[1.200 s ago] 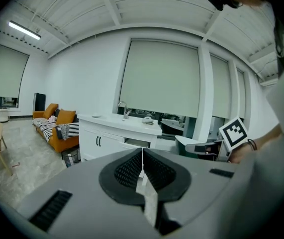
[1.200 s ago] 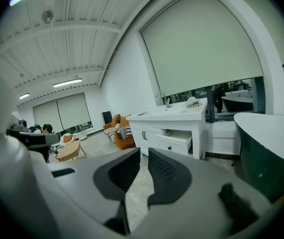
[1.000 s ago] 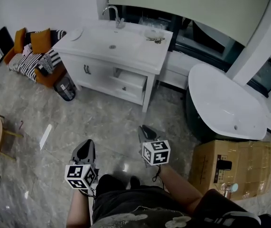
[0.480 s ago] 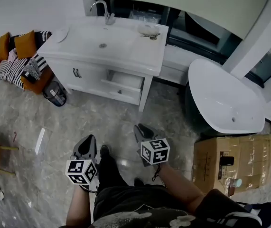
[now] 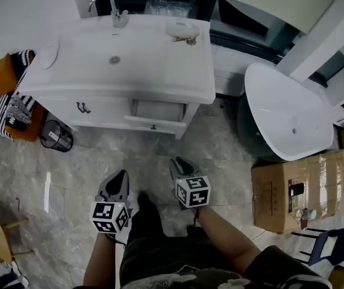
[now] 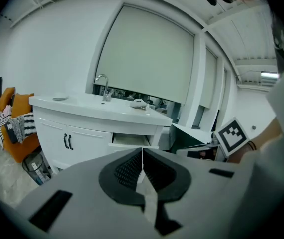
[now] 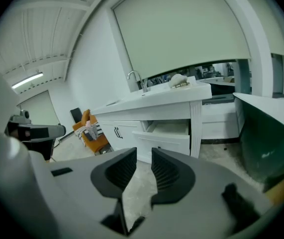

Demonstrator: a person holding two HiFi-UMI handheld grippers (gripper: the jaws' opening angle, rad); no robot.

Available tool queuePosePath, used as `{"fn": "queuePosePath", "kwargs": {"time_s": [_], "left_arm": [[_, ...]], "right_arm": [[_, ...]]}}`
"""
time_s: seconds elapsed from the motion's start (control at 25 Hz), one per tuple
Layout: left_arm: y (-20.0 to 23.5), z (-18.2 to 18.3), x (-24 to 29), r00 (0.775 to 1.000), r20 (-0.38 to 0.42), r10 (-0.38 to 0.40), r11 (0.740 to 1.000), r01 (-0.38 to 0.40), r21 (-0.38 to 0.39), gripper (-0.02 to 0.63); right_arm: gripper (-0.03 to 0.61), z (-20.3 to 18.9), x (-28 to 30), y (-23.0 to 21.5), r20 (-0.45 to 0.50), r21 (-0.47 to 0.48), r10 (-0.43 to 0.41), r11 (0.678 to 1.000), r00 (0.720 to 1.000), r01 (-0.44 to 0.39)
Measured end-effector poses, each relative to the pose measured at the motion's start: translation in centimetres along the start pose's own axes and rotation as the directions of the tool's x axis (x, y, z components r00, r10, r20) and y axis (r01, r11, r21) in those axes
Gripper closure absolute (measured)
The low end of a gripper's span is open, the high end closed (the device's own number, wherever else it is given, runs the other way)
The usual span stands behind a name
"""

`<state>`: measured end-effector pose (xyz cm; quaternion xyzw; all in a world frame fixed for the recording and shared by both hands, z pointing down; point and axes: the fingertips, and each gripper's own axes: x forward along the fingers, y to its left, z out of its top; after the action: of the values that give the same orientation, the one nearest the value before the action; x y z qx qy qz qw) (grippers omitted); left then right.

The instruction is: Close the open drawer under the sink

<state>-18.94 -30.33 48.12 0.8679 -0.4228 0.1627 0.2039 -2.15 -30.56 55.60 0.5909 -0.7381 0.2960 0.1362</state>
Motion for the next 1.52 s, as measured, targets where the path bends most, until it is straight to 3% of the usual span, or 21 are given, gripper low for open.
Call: {"fn": "queuePosePath", "kwargs": {"time_s": [0.28, 0.56, 0.76, 0.92, 1.04, 1.24, 1.52], "left_arm": [[7.4, -1.4, 5.9, 0.995, -0.08, -0.064, 0.998, 0.063, -0.014, 0.598], [12.5, -3.3, 10.8, 0.993, -0.086, -0.081, 0.996, 0.079, -0.029, 0.598], [14.7, -5.5, 13.6, 0.994, -0.084, -0.073, 0.995, 0.067, -0.073, 0.598], [15.4, -8.6, 14.9, 0.99, -0.122, -0.068, 0.995, 0.059, -0.075, 0.598], [16.3, -10.9, 14.9, 0.988, -0.151, -0.041, 0.99, 0.019, -0.139, 0.598], [17.0, -13.5, 14.8, 0.981, -0.195, -0.02, 0.986, -0.013, -0.167, 0.598], [17.2, -14.3, 15.9, 0.975, -0.219, -0.024, 0.986, -0.013, -0.164, 0.598]], "right_arm": [[0.407, -1.8, 10.2, -0.6, -0.029, 0.121, -0.204, 0.971, 0.979, 0.206], [0.397, -3.9, 17.4, -2.3, -0.03, 0.1, -0.344, 0.933, 0.939, 0.345], [0.397, -6.6, 23.0, -4.9, -0.08, 0.157, -0.378, 0.909, 0.922, 0.386], [0.397, -7.3, 27.1, -6.2, -0.062, 0.112, -0.391, 0.911, 0.918, 0.396], [0.397, -7.4, 29.2, -7.1, -0.041, 0.096, -0.403, 0.909, 0.914, 0.405], [0.399, -6.6, 31.0, -7.9, -0.005, 0.06, -0.425, 0.904, 0.905, 0.424], [0.423, -5.7, 31.6, -7.9, 0.018, 0.041, -0.39, 0.92, 0.921, 0.389]]}}
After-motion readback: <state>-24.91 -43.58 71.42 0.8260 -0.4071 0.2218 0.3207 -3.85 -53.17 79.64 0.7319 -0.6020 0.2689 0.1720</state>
